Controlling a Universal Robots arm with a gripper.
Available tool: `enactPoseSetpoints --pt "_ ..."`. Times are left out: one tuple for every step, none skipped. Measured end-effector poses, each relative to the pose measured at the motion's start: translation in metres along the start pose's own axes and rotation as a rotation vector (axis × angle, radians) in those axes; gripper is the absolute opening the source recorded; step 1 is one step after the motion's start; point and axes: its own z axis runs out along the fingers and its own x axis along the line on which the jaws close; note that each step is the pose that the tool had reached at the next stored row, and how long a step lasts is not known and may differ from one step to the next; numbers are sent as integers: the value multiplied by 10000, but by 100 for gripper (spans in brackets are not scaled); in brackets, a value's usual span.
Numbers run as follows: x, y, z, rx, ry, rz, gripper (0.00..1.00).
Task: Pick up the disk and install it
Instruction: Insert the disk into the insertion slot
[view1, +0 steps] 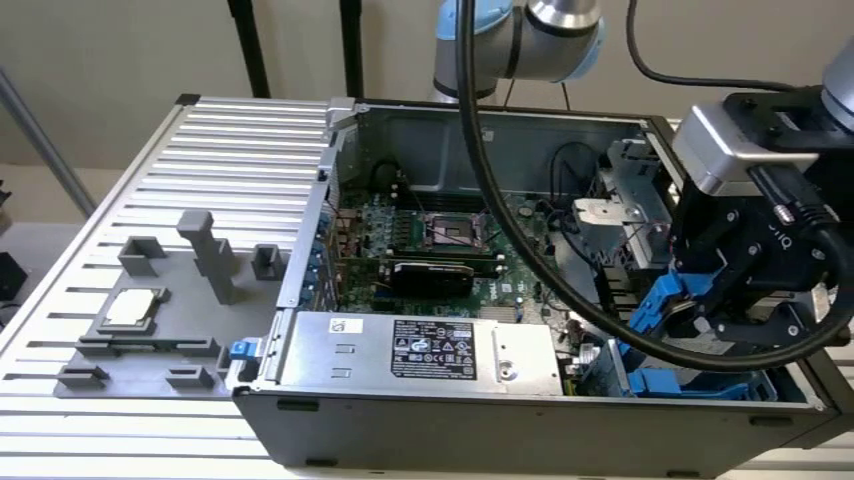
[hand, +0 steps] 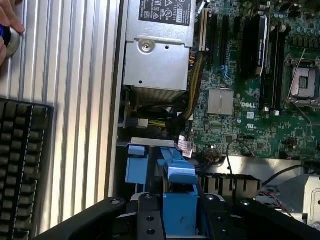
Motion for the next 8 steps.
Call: enactPoseSetpoints --pt "1 -1 17 -1 -4 -13 0" --pt "3 -2 34 -2 -6 -26 0" --pt "4 -3 51 -2 -9 -39 0" --pt "5 -4 68 -3 -12 -51 0" --pt "6 -5 85 -4 -13 -64 0" --pt "8 -6 104 -5 -15 -78 0" --pt "9 -7 121 -6 -15 -92 0" --pt "11 -8 139 -6 -16 -106 0"
